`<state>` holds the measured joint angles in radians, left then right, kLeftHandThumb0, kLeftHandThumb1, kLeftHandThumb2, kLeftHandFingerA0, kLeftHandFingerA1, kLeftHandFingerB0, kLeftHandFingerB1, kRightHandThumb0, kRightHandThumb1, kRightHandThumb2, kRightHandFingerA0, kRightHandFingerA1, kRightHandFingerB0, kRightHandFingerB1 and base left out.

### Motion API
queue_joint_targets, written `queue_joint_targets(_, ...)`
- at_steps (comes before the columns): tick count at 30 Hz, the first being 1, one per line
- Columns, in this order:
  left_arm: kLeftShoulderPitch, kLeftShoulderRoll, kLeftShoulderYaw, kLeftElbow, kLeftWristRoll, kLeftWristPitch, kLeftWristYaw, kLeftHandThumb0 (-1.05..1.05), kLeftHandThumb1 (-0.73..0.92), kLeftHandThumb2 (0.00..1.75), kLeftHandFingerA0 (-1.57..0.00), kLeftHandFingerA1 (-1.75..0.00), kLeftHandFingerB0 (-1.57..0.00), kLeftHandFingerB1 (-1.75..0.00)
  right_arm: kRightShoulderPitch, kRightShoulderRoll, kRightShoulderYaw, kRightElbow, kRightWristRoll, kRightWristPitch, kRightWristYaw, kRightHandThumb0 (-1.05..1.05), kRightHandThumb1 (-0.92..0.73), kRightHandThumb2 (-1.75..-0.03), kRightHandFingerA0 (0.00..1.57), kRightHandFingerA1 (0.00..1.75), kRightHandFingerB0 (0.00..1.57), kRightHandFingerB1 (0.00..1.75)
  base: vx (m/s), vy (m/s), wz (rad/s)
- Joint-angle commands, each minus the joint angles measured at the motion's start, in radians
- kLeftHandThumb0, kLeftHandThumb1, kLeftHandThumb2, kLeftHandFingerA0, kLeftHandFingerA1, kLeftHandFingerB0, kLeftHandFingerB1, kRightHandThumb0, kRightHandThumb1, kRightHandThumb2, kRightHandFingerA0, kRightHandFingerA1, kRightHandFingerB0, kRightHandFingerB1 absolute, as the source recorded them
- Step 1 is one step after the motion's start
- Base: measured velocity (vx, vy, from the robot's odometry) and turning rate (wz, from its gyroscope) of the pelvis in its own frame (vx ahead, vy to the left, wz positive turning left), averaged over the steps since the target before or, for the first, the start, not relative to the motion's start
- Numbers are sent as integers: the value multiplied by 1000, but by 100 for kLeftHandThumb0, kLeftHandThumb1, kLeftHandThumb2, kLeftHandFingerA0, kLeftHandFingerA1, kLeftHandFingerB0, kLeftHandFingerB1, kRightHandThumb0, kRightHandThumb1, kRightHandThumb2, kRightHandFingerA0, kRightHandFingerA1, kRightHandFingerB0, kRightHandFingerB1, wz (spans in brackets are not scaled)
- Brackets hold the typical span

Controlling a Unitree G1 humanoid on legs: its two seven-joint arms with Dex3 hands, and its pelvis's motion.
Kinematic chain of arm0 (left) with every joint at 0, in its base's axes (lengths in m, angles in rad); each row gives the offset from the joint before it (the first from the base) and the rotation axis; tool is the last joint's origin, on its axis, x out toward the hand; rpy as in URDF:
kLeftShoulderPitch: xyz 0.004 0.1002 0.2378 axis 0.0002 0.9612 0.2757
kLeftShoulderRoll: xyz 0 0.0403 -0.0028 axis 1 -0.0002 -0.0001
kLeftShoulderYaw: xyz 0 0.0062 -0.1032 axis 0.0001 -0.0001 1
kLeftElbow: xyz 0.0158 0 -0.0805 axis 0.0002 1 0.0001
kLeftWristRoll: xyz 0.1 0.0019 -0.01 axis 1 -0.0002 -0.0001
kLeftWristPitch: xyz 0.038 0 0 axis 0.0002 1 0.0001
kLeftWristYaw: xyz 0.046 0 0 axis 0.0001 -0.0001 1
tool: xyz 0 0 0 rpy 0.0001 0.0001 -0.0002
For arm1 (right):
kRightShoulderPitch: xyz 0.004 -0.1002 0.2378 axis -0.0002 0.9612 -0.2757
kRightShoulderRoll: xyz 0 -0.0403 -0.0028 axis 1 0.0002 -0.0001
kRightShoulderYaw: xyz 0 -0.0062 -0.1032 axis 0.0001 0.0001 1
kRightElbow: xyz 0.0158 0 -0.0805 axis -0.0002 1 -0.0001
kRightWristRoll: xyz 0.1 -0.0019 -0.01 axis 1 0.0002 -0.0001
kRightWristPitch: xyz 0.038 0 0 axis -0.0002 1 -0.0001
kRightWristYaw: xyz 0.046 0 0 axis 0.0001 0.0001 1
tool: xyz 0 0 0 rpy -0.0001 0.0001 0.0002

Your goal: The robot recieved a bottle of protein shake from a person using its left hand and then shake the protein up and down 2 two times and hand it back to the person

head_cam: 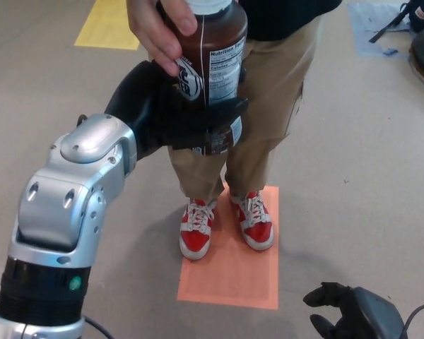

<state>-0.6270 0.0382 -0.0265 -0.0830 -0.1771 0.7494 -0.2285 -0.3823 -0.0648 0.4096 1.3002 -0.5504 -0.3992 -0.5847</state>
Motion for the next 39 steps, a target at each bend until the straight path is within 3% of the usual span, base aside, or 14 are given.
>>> queue_joint_targets(1,-24,19,8,20,-5,23,3,-18,87,69,-74,-162,-64,-126,-10,-1,-15,3,11,3,3,-45,-71,-70,95,73,79,46,0,0,0)
queue_joint_targets(3,-32,21,10,26,-7,19,1,-18,89,64,-71,-167,-64,-127,-20,-2,-13,3,8,11,6,-45,-72,-70,94,73,79,46,0,0,0)
queue_joint_targets(6,-22,17,23,16,-20,14,-2,-17,83,69,-82,-145,-76,-88,-20,-1,-8,0,1,6,-10,-44,-71,-69,95,77,80,46,0,0,0)
queue_joint_targets(7,-18,37,-12,-5,20,52,18,-42,71,61,-76,-56,-40,-36,-18,-3,-7,0,-1,-4,-13,-44,-70,-69,92,68,79,47,0,0,0)
queue_joint_targets(8,-21,49,-16,-8,10,71,-3,-64,51,82,-24,-48,-3,-30,-17,-3,-7,0,0,-5,-14,-45,-70,-69,93,69,80,47,0,0,0)
queue_joint_targets(9,-26,87,-24,-7,-27,97,-74,-83,52,87,0,-5,0,-3,-17,-3,-7,0,-1,-6,-16,-46,-70,-68,93,69,80,47,0,0,0)
queue_joint_targets(22,50,309,-98,48,-8,-129,-260,-91,74,112,0,-10,0,-10,-42,-10,-9,1,1,-2,-8,-47,-69,-75,93,69,80,47,0,0,0)
queue_joint_targets(27,64,342,-87,147,79,-263,-180,-85,84,119,-14,-46,-5,-27,-109,-6,-27,3,18,11,23,-46,-69,-76,92,71,80,46,0,0,0)
queue_joint_targets(28,67,342,-83,176,96,-306,-159,-87,92,79,-22,-35,-10,-24,-123,-9,-30,4,19,10,25,-46,-70,-76,93,73,80,46,0,0,0)
queue_joint_targets(32,119,275,36,350,51,-441,-69,-79,81,107,-34,-50,-15,-41,-162,-21,-41,3,23,12,25,-48,-71,-75,92,74,79,47,0,0,0)
queue_joint_targets(33,132,265,74,415,33,-457,-51,-79,92,74,-47,-41,-23,-31,-171,-24,-42,4,22,11,24,-46,-69,-78,93,71,79,47,0,0,0)
queue_joint_targets(35,139,257,100,509,38,-507,-18,-78,92,73,-49,-42,-24,-31,-184,-28,-47,6,24,20,36,-45,-69,-78,92,71,78,46,0,0,0)
queue_joint_targets(36,154,260,107,597,52,-577,0,-77,78,105,-39,-52,-15,-41,-189,-29,-51,7,27,19,39,-45,-69,-77,91,66,78,47,0,0,0)
queue_joint_targets(39,142,265,100,734,79,-687,14,-76,78,105,-38,-52,-13,-41,-221,-34,-73,9,45,25,65,-45,-70,-76,91,68,77,46,0,0,0)
